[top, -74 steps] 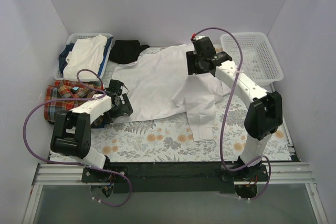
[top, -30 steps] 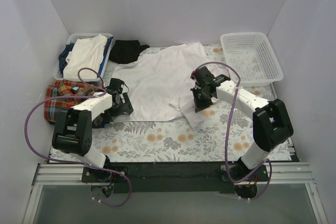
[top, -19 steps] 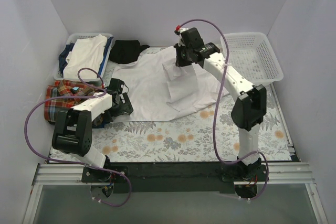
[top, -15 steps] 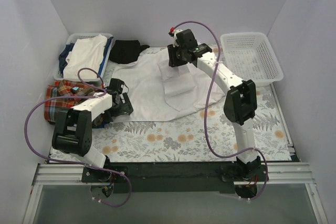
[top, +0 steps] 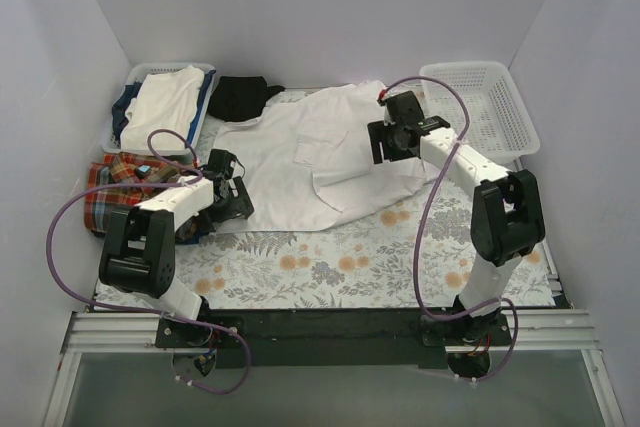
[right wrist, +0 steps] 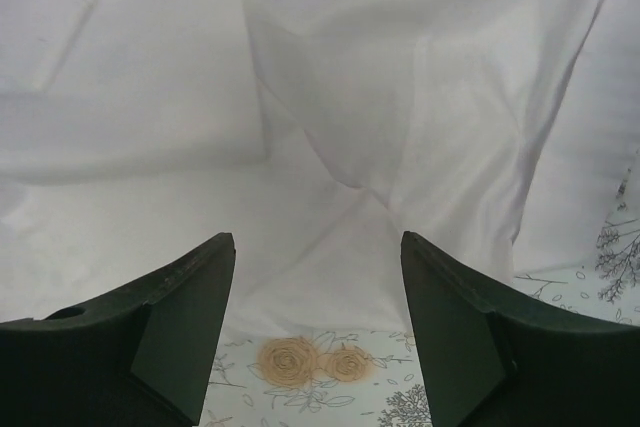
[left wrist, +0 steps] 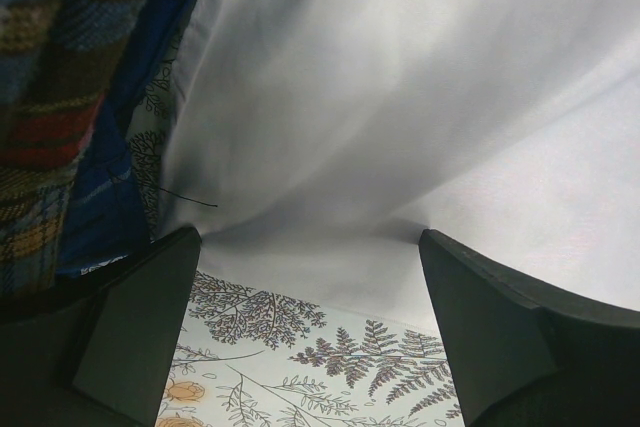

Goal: Fold and stack the long sleeve shirts
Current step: Fold the shirt

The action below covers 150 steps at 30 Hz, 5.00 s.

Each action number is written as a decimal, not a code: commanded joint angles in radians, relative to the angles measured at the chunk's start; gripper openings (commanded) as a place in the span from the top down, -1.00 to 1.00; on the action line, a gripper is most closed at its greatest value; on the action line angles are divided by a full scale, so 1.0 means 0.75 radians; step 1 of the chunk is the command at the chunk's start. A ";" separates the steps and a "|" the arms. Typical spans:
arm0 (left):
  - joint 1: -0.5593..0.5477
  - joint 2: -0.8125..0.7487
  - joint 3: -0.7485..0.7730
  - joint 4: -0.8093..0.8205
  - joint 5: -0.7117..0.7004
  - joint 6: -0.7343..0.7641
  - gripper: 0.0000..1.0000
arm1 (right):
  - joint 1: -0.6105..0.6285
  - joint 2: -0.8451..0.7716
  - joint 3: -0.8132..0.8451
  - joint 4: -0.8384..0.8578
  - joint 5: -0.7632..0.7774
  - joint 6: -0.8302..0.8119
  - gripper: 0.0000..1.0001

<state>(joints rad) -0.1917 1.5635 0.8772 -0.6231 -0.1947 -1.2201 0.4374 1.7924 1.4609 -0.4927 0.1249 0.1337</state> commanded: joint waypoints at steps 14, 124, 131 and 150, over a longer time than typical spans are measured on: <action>0.004 -0.076 -0.032 -0.030 0.027 -0.038 -0.86 | -0.086 0.236 -0.040 0.090 0.012 -0.011 -0.40; 0.110 0.511 0.835 -0.163 -0.033 0.052 0.32 | -0.207 -0.027 -0.187 -0.255 0.318 0.259 0.97; 0.112 0.470 0.804 -0.206 -0.172 0.013 0.09 | -0.207 0.052 -0.062 -0.257 0.392 0.253 0.97; 0.110 0.053 0.567 -0.114 -0.074 -0.026 -0.27 | -0.197 -0.046 0.092 -0.266 0.357 0.247 -0.09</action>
<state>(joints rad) -0.1143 1.6680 1.3155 -0.7444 -0.3130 -1.2385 0.2882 1.8942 1.5852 -0.7006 0.4324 0.3119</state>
